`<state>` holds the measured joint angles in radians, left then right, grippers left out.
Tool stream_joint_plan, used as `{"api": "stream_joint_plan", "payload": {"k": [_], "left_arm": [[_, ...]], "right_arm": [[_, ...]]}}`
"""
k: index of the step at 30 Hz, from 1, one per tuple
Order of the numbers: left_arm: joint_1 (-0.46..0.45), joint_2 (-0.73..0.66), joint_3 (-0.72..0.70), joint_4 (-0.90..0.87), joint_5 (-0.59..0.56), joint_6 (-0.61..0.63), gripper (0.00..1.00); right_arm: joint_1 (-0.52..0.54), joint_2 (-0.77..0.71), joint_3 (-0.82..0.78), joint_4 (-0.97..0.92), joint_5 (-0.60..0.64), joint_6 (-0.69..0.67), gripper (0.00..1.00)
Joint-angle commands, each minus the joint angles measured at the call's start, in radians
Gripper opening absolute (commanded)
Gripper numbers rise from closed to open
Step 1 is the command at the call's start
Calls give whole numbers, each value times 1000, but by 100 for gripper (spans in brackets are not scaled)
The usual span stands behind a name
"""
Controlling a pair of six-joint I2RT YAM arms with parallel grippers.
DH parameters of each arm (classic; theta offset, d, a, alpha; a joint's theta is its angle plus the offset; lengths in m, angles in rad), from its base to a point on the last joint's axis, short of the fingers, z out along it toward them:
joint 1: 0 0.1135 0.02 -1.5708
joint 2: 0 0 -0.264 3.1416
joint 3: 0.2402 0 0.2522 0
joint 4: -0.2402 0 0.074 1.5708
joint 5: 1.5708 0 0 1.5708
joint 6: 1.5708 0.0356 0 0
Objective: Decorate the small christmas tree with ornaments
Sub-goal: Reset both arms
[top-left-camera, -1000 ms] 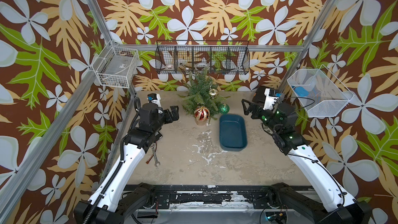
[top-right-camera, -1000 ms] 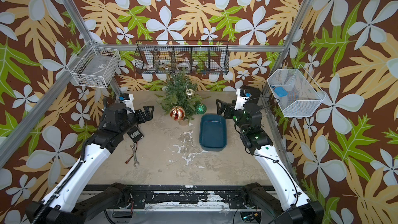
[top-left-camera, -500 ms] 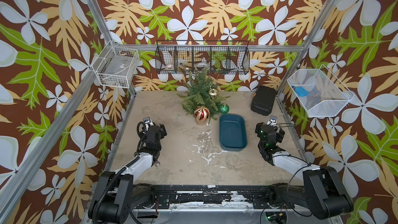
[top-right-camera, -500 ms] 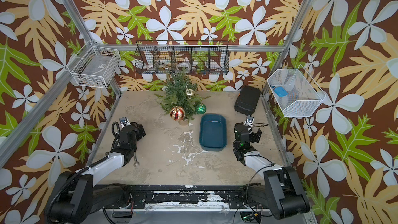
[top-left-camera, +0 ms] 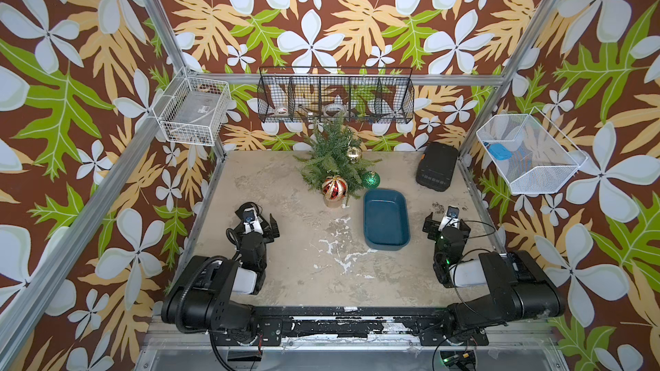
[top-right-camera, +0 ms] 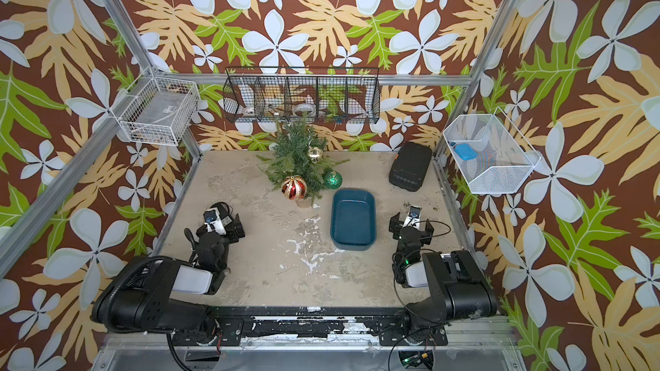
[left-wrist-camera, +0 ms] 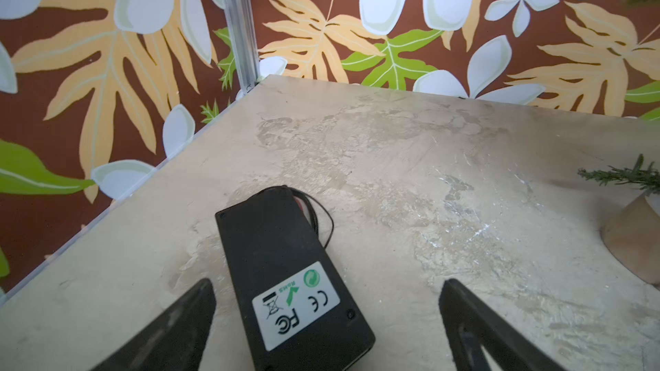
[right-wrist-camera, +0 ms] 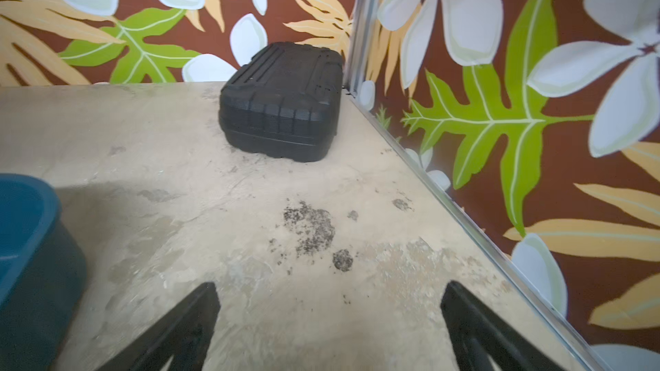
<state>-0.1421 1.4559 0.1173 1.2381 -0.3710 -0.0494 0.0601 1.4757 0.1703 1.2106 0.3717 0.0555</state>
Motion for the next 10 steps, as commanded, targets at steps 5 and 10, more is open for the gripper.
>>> {"api": "stream_joint_plan", "payload": {"k": [5,10], "left_arm": [[-5,12,7,140,-68,6,100],[-9,14,5,150,-69,11,100]], "right_arm": [[4,-14,19,3,-50,8,100],[3,-7,16,22,-51,4,100]]}}
